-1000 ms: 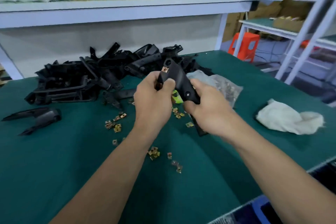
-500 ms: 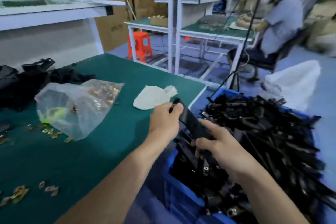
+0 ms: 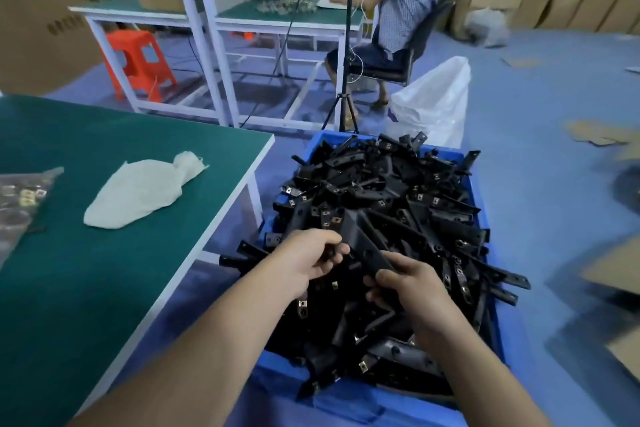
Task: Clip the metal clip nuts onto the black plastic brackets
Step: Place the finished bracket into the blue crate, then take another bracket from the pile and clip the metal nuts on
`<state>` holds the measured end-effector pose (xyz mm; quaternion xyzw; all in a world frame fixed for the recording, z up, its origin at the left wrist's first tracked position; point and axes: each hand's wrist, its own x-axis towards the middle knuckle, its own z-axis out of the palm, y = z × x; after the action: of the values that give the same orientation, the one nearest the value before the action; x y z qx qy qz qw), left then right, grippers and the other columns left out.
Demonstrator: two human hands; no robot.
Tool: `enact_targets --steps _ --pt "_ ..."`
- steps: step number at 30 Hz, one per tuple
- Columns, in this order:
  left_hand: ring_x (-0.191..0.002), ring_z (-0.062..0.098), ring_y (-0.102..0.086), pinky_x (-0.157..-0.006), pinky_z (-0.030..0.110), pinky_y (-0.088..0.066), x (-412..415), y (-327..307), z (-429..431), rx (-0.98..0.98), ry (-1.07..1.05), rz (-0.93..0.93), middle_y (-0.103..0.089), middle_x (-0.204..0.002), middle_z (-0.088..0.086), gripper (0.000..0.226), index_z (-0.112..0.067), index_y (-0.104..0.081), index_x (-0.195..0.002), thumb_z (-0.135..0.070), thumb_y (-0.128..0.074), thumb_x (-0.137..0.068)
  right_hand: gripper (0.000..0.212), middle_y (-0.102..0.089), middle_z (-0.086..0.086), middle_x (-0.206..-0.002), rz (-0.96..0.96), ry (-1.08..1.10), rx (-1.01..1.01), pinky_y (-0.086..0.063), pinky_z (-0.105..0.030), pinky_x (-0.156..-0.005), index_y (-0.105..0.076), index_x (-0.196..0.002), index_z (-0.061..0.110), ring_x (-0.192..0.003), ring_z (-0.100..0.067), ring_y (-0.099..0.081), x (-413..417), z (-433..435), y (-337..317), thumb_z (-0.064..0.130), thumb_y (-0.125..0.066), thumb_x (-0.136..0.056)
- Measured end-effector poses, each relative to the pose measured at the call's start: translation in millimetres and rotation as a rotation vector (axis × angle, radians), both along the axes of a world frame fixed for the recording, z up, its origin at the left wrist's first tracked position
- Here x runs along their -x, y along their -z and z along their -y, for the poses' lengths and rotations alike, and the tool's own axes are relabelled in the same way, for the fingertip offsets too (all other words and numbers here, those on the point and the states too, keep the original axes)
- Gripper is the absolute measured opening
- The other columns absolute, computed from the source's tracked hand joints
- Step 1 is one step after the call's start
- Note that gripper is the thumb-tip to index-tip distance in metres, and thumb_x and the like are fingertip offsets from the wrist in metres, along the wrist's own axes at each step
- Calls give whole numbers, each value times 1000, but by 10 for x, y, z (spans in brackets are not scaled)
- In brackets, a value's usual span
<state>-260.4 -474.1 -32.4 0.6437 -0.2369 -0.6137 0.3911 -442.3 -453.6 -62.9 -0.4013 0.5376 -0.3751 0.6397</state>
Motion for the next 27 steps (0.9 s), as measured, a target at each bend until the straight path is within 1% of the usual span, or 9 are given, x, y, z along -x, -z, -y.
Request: enact_targets --steps 4,6,9,12,14,17,22,24,27 --pt "-108 12 -67 -83 28 -55 19 -100 251 93 91 -92 -75 -120 2 18 -20 -70 -114 -24 -68 -96 30 -79 -9 -92 -70 176 72 -63 -40 -71 -73 -115 24 -73 -23 -74 221 385 -7 5 -66 -93" --pt "-121 14 -59 -93 33 -53 66 -96 323 89 94 -68 -66 -124 -3 18 -24 -66 -112 -30 -69 -95 48 -76 8 -112 -368 213 181 -61 -46 -82 -64 -132 34 -90 -18 -74 312 574 39 30 -73 -86" --pt "-96 19 -57 -86 33 -49 86 39 346 60 -88 55 -64 -106 4 6 -18 -69 -98 -17 -68 -92 86 -46 5 -153 -901 51 328 -43 -45 -110 -33 -157 33 -140 -24 -45 298 731 220 49 -74 -82" --pt "-86 20 -46 -77 33 -39 -19 153 296 19 -152 71 -56 -94 5 9 -16 -64 -87 -8 -64 -88 90 -9 -7 -171 -1154 -158 411 -21 -48 -124 -25 -161 25 -155 -31 -12 112 775 537 56 -68 -87" --pt "-86 20 -55 -83 33 -45 -103 183 270 -9 -108 95 -64 -99 2 12 -17 -71 -95 -10 -65 -88 86 6 -8 -172 -1204 -227 393 -18 -48 -125 -24 -161 25 -157 -32 -6 9 768 736 61 -59 -92" --pt "-93 13 -56 -85 34 -49 -141 208 234 -49 -12 117 -62 -106 -5 24 -22 -73 -112 -16 -67 -90 85 5 -12 -171 -1164 -256 315 -17 -51 -125 -15 -164 23 -158 -31 -3 -34 785 867 65 -46 -98" --pt "-138 26 -47 -116 42 -40 -164 254 226 14 83 129 -53 -144 2 49 -25 -57 -144 -28 -68 -96 78 -4 -11 -172 -1219 -188 393 -13 -48 -126 -32 -158 17 -158 -31 -2 -96 806 695 56 -58 -95" --pt "-122 22 -59 -108 38 -48 -232 217 249 75 -7 108 -57 -140 0 50 -22 -58 -143 -28 -72 -95 72 -4 -11 -172 -1189 -138 501 -12 -47 -126 -40 -154 19 -158 -30 -1 -198 710 575 47 -64 -93" --pt "-92 14 -72 -72 22 -60 -402 43 261 228 -145 39 -75 -109 5 37 -8 -70 -123 -3 -78 -87 71 -6 -10 -171 -1099 -153 592 -13 -46 -126 -39 -155 23 -157 -30 -3 -494 528 412 35 -68 -91"
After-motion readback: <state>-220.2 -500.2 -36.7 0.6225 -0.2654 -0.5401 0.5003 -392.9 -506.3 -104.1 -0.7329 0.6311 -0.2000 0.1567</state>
